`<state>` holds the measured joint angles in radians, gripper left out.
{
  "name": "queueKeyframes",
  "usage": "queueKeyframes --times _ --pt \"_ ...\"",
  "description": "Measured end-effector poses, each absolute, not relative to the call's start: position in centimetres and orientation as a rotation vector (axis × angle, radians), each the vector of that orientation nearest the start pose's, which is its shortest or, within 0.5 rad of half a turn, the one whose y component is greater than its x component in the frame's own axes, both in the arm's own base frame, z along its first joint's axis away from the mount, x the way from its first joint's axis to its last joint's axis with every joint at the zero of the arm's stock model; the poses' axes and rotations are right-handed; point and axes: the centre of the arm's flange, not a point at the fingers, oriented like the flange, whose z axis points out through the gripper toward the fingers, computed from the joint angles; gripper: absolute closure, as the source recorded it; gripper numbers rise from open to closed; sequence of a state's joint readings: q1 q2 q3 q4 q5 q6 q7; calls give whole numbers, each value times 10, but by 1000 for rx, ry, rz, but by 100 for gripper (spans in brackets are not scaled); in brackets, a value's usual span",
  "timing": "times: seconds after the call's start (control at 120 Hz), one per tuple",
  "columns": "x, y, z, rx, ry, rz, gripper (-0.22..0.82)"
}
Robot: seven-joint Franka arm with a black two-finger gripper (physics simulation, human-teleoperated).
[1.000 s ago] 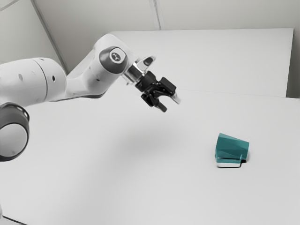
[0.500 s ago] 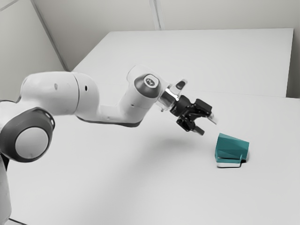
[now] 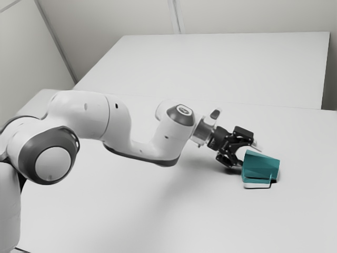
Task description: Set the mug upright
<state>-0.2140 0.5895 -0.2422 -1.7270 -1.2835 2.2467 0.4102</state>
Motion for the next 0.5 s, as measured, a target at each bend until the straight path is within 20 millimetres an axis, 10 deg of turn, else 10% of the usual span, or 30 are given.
queueKeyframes --times 0.208,0.5 --pt "604 -312 271 2056 91 -104 54" --pt "605 -315 281 2050 61 -82 74"
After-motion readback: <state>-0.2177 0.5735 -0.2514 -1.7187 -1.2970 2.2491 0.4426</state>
